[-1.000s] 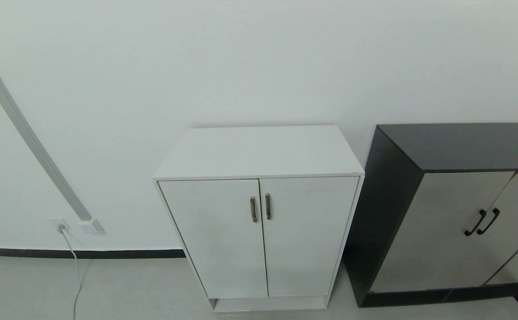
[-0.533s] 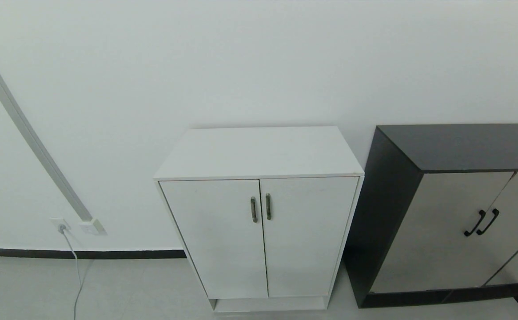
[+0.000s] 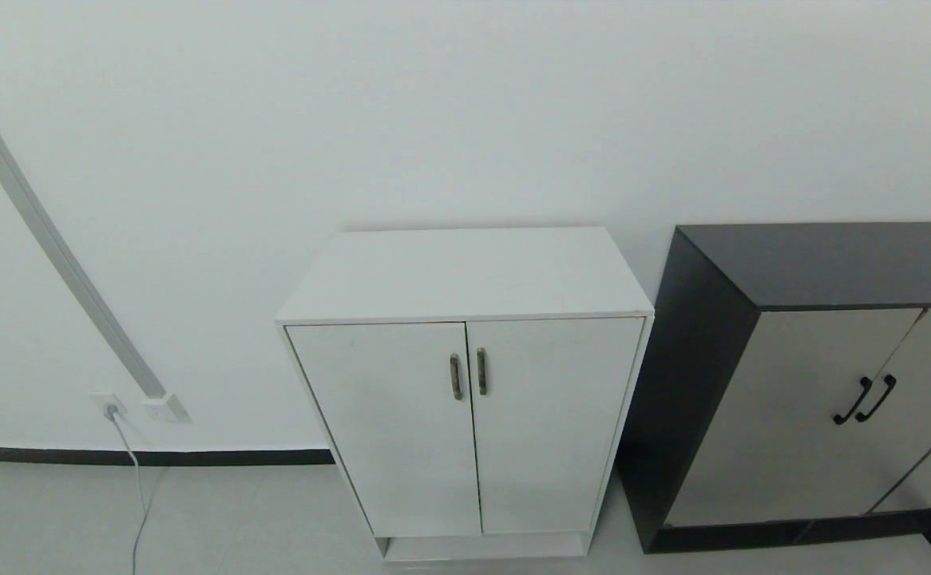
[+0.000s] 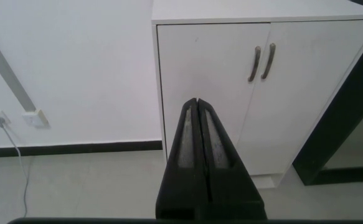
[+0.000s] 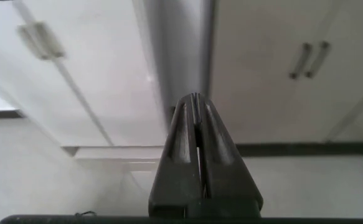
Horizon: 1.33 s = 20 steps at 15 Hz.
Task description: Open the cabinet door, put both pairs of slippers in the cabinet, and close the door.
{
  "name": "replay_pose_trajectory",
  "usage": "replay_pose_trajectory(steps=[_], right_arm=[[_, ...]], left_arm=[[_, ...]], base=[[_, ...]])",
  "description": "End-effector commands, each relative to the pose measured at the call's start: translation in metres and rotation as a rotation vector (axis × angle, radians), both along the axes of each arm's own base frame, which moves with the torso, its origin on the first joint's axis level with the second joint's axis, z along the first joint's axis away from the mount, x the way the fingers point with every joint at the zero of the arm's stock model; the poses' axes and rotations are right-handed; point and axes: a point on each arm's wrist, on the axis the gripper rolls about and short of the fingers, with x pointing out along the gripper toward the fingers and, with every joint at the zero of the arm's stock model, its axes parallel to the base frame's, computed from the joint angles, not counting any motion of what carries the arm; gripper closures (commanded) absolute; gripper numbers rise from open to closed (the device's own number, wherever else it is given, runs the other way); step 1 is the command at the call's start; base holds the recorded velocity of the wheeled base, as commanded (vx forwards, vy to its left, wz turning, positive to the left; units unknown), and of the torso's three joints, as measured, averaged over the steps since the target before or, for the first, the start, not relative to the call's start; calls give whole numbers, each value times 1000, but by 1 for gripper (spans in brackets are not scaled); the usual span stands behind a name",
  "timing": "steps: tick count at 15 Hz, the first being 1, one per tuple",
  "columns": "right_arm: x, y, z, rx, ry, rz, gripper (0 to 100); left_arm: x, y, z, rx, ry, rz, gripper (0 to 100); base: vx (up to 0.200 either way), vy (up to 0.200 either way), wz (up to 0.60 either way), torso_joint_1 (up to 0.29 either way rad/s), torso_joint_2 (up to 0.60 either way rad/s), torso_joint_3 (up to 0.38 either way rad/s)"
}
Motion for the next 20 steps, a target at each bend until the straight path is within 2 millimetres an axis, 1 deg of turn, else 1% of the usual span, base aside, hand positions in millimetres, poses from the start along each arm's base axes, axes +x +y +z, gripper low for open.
replay_pose_trajectory(steps=[1, 7, 8, 10, 11, 12, 15, 17, 19, 20], right_arm=[[-1, 0, -1, -44, -26, -16, 100], [-1, -1, -1, -97, -27, -19, 100], [-1, 0, -2, -83, -22, -5, 100], [-1, 1, -1, 79, 5, 55, 100], [-1, 1, -1, 92, -2, 40, 100], [-1, 0, 0, 75, -14, 11, 100], [-1, -1, -2, -126, -21, -24, 100], [0, 0, -2, -138, 11, -38, 100], [2, 0, -2, -95, 40, -80, 100], [0, 1, -9, -40, 11, -145, 100]], left_arm=[[0, 0, 0, 0, 1, -2, 100], [0, 0, 0, 0, 1, 0, 100], [0, 0, 0, 0, 1, 1, 100], [0, 0, 0, -2, 1, 1, 100], [0, 0, 0, -2, 1, 1, 100], [0, 0, 0, -2, 1, 1, 100], [0, 0, 0, -2, 1, 1, 100], [0, 0, 0, 0, 1, 3, 100], [0, 0, 0, 0, 1, 3, 100], [0, 0, 0, 0, 1, 1, 100]], base=[[0, 0, 0, 0, 0, 0], [0, 0, 0, 0, 0, 0], [0, 0, 0, 0, 0, 0], [0, 0, 0, 0, 0, 0], [0, 0, 0, 0, 0, 0], [0, 0, 0, 0, 0, 0], [0, 0, 0, 0, 0, 0], [0, 0, 0, 0, 0, 0], [0, 0, 0, 0, 0, 0], [0, 0, 0, 0, 0, 0]])
